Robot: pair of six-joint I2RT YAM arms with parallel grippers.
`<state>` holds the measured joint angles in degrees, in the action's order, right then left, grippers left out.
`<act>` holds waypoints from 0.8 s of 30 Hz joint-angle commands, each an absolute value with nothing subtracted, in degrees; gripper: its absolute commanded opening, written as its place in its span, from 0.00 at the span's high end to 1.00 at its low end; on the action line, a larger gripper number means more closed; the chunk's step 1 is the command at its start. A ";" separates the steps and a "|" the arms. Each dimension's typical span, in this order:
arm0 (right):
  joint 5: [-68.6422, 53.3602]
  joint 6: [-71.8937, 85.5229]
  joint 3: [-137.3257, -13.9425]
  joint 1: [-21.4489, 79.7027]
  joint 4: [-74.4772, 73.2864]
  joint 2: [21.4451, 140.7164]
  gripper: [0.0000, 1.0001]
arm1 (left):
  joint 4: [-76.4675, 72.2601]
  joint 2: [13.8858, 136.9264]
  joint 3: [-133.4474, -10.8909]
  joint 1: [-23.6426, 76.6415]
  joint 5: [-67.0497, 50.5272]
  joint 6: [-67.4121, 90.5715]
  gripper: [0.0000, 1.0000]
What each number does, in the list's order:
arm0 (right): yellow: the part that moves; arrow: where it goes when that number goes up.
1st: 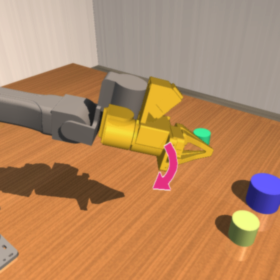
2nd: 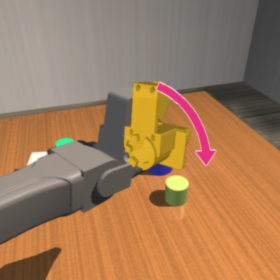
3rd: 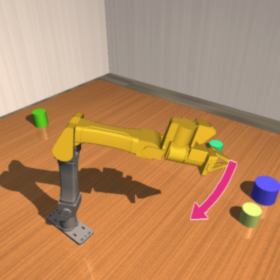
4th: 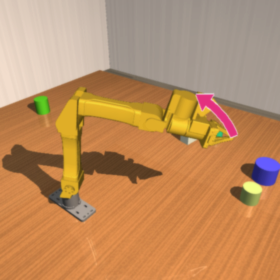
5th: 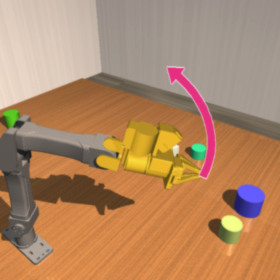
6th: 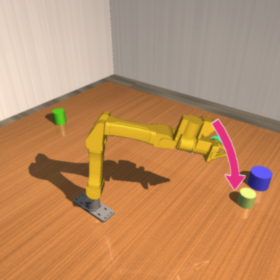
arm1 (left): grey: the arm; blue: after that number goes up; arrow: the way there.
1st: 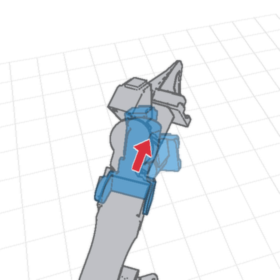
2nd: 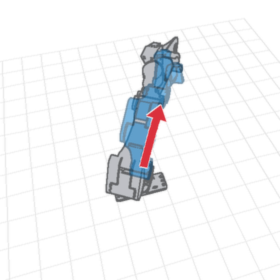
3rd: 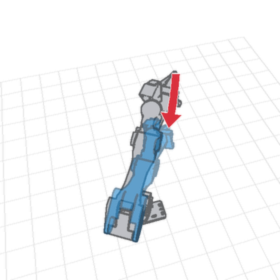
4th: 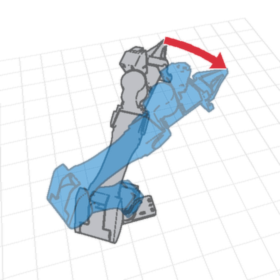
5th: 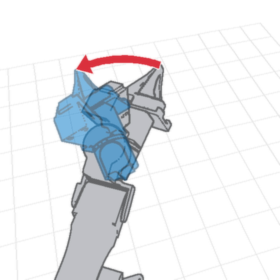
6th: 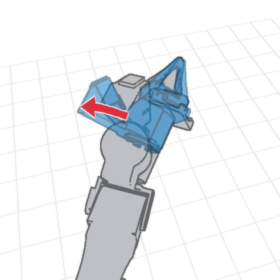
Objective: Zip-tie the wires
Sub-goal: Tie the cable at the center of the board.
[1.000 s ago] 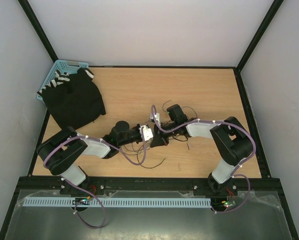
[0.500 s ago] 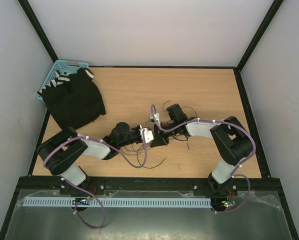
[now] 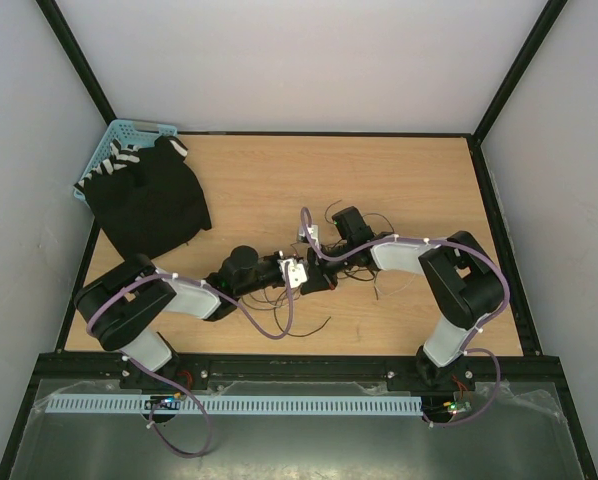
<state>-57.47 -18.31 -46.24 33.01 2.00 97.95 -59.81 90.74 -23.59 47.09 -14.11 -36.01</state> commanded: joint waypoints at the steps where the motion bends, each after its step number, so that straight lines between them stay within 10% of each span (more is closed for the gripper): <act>1: -59.41 -19.61 -47.95 32.89 0.02 98.53 1.00 | -62.75 90.96 -23.28 47.57 -13.73 -37.30 1.00; 24: -60.11 -20.48 -48.93 32.08 -2.10 97.72 1.00 | -66.53 93.07 -22.53 48.16 -11.29 -38.46 1.00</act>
